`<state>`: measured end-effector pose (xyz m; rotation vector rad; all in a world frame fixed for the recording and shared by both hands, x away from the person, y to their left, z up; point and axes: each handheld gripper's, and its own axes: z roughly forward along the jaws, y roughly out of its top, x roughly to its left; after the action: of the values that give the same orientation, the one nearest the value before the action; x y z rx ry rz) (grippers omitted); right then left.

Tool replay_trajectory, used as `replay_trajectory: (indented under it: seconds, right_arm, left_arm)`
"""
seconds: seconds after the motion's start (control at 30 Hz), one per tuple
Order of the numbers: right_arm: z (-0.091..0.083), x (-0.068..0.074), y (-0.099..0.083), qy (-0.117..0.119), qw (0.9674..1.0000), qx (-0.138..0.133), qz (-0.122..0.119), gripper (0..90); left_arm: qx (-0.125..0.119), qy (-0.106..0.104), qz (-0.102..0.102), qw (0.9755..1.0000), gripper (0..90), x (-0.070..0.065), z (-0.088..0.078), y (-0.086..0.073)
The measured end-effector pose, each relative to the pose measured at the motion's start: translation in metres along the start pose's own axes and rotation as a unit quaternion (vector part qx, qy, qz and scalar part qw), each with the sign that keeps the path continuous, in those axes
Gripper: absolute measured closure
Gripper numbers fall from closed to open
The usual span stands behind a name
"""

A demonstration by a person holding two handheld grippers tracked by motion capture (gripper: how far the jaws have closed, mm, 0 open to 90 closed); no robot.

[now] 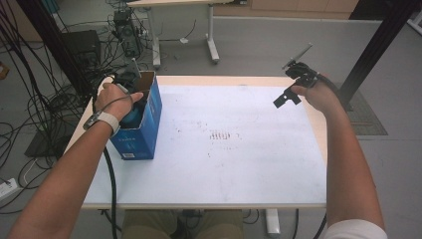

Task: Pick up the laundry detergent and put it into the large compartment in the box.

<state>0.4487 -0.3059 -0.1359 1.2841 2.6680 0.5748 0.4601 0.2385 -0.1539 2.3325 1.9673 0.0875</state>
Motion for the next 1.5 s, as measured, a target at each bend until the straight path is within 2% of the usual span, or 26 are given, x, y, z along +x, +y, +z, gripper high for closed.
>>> replay_trajectory:
  seconds: [0.93, 1.1, 1.5]
  right_arm:
    - [0.0004, 0.0, -0.0008, 0.001, 1.0, 0.001, 0.002, 6.9]
    - [-0.0002, 0.0003, -0.0011, 0.0, 1.0, 0.001, 0.001, 6.9]
    - [-0.002, 0.0016, -0.0009, 0.0, 1.0, 0.0, 0.001, 6.9]
  left_arm:
    - [-0.005, -0.003, 0.001, 1.0, 37.2, 0.0001, -0.0003, -0.0013]
    - [-0.002, -0.001, 0.0, 1.0, 32.0, 0.0009, -0.0005, -0.0016]
    - [-0.005, -0.009, -0.003, 0.9999, 28.7, 0.0067, -0.0046, -0.0032]
